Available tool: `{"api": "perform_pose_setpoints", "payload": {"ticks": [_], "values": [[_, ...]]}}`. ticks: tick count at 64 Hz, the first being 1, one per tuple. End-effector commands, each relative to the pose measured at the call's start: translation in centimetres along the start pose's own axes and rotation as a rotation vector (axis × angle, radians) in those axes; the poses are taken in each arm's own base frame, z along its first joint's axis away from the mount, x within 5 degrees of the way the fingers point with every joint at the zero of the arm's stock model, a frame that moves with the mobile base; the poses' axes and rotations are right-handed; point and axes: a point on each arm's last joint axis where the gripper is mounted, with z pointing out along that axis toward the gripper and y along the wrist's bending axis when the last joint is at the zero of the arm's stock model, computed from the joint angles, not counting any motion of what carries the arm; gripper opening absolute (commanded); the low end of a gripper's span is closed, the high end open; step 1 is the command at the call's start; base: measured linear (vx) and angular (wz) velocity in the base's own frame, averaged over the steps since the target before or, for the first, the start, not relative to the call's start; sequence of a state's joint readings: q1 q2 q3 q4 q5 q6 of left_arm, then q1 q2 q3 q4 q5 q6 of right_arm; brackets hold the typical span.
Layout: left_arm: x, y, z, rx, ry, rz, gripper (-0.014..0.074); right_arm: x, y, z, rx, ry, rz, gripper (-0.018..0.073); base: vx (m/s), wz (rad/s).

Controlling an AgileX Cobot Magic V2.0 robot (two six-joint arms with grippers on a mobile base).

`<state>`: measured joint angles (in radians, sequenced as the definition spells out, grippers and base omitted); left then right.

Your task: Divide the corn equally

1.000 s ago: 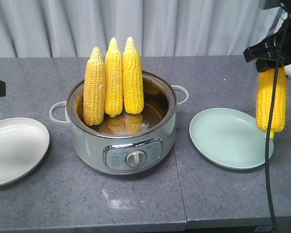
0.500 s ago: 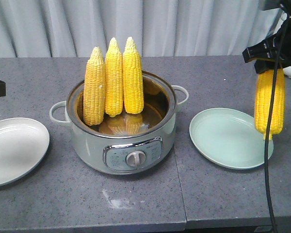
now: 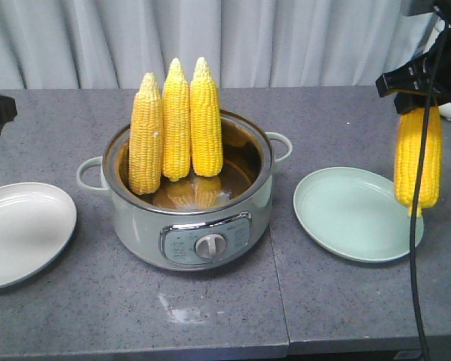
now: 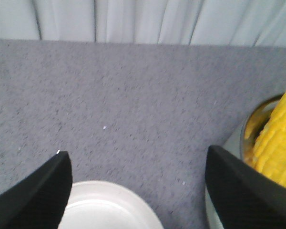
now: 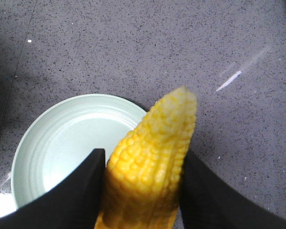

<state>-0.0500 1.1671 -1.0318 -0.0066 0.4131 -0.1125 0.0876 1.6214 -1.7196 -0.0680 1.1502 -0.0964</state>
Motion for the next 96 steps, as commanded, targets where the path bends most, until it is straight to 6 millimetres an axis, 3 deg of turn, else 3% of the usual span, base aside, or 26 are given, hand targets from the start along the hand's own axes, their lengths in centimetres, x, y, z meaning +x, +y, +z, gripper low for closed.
{"api": "perform_pose_setpoints", "payload": {"ticks": [1,21,40,50,64,96], "values": [[-2.7,-0.8,-0.9,0.054,-0.206,-0.024,0.0555,-0.6,-0.4,-2.6,0.022,-0.108,0.005,0.0204,0.00,0.00],[-5.9,-3.9,1.9,0.162,-0.137,0.102,0.0555,-0.6,-0.4,-2.6,0.022,-0.107,0.005,0.0204,0.00,0.00],[-8.5,-7.4,5.1,0.403,0.026,0.155,0.0556,-0.6,-0.4,-2.6,0.022,-0.107,0.005,0.0204,0.00,0.00],[-8.1,-8.5,7.0,0.525,0.098,0.229,0.0559,-0.6,-0.4,-2.6,0.022,-0.107,0.005,0.0204,0.00,0.00],[-6.8,-8.6,9.5,0.535,0.141,0.298,0.0564,-0.6,-0.4,-2.6,0.022,-0.107,0.005,0.0204,0.00,0.00],[-5.8,-9.0,10.6,0.599,0.187,0.301,0.0596,-0.6,-0.4,-2.6,0.021,-0.107,0.005,0.0204,0.00,0.00]]}}
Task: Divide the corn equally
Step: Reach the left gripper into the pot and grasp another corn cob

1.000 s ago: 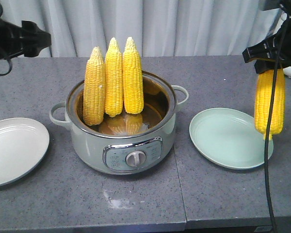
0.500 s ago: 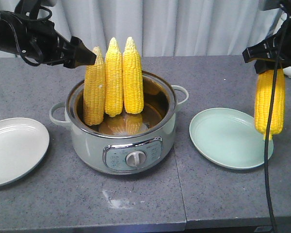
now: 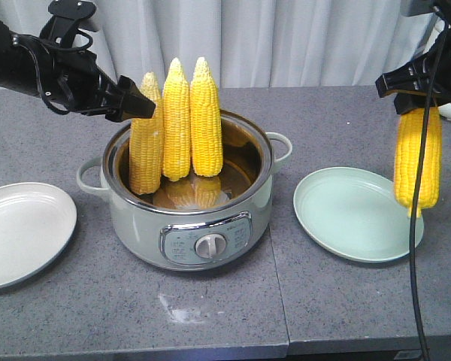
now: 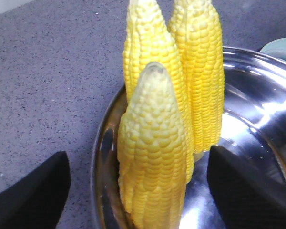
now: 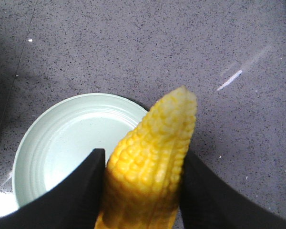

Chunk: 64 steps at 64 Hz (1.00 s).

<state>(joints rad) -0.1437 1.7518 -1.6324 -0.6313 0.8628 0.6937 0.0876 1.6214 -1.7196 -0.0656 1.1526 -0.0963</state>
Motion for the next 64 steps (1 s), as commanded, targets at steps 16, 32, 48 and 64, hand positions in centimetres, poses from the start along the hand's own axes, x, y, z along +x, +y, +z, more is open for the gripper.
{"api": "perform_pose_setpoints", "payload": {"ticks": [16,32,48,64], "values": [[-2.3,-1.2,-2.3,0.008,-0.153,0.030,0.0601,-0.6,-0.5,-2.6,0.024,-0.109,0.004,0.0204,0.00,0.00],[-2.1,-0.8,-1.1,0.022,-0.146,0.032,0.0598,-0.6,-0.5,-2.6,0.024,-0.110,0.004,0.0204,0.00,0.00],[-1.7,-0.3,0.1,0.030,-0.128,0.008,0.0597,-0.6,-0.5,-2.6,0.024,-0.110,0.004,0.0204,0.00,0.00],[-1.7,-0.4,0.6,0.057,-0.138,0.020,0.0597,-0.6,-0.5,-2.6,0.024,-0.110,0.004,0.0204,0.00,0.00]]}}
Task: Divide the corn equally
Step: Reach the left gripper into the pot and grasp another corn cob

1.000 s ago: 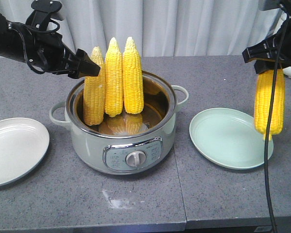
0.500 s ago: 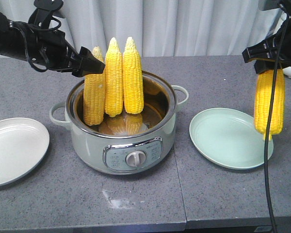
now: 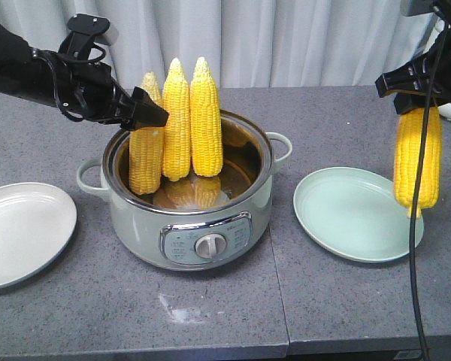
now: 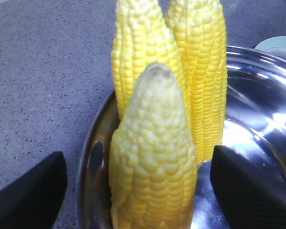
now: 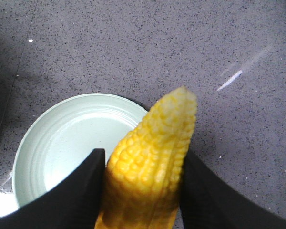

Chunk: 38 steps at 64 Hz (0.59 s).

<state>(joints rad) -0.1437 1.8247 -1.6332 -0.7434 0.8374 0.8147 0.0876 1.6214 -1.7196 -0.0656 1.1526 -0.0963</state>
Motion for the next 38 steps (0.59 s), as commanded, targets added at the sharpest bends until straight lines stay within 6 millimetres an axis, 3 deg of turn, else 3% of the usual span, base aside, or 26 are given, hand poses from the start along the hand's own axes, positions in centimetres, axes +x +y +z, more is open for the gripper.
{"api": "perform_pose_setpoints", "payload": {"ticks": [1,38], "values": [[-2.31,-1.20,-2.17,-0.006,-0.125,0.011,0.0597,-0.65,-0.46,-2.57,0.024,-0.110,0.004,0.0204,0.00,0.00],[-2.27,-1.21,-2.16,-0.005,-0.120,0.014,0.0587,-0.65,-0.46,-2.57,0.024,-0.110,0.004,0.0204,0.00,0.00]]}}
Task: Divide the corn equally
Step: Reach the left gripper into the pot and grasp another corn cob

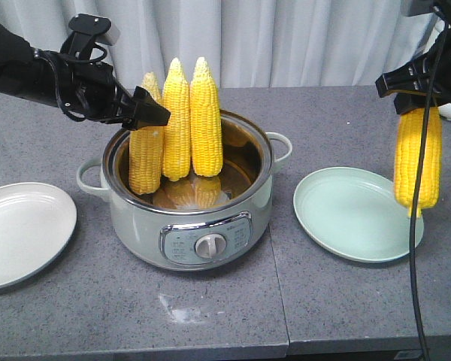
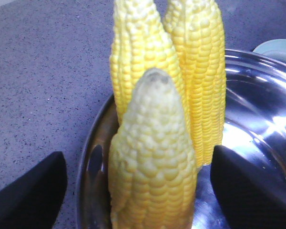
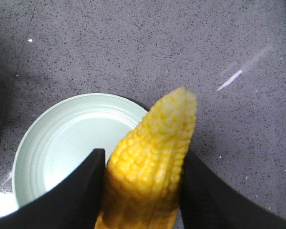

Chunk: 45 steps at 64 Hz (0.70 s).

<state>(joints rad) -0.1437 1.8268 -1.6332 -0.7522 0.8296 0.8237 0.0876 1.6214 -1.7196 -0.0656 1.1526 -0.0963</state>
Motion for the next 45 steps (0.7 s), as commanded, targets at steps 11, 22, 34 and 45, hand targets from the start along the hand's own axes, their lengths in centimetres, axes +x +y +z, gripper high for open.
{"api": "perform_pose_setpoints", "payload": {"ticks": [11,22,34,45], "values": [[-2.13,-1.36,-2.21,0.009,-0.100,0.013,0.0526,-0.64,-0.46,-2.56,0.024,-0.109,0.004,0.0204,0.00,0.00],[-2.11,-1.38,-2.21,0.011,-0.097,0.012,0.0418,-0.64,-0.46,-2.56,0.024,-0.109,0.004,0.0204,0.00,0.00],[-2.13,-1.36,-2.21,0.009,-0.099,0.012,0.0288,-0.64,-0.46,-2.56,0.024,-0.109,0.004,0.0204,0.00,0.00],[-2.13,-1.36,-2.21,0.009,-0.099,0.011,0.0193,-0.64,-0.46,-2.56,0.024,-0.109,0.004,0.0204,0.00,0.00]]}}
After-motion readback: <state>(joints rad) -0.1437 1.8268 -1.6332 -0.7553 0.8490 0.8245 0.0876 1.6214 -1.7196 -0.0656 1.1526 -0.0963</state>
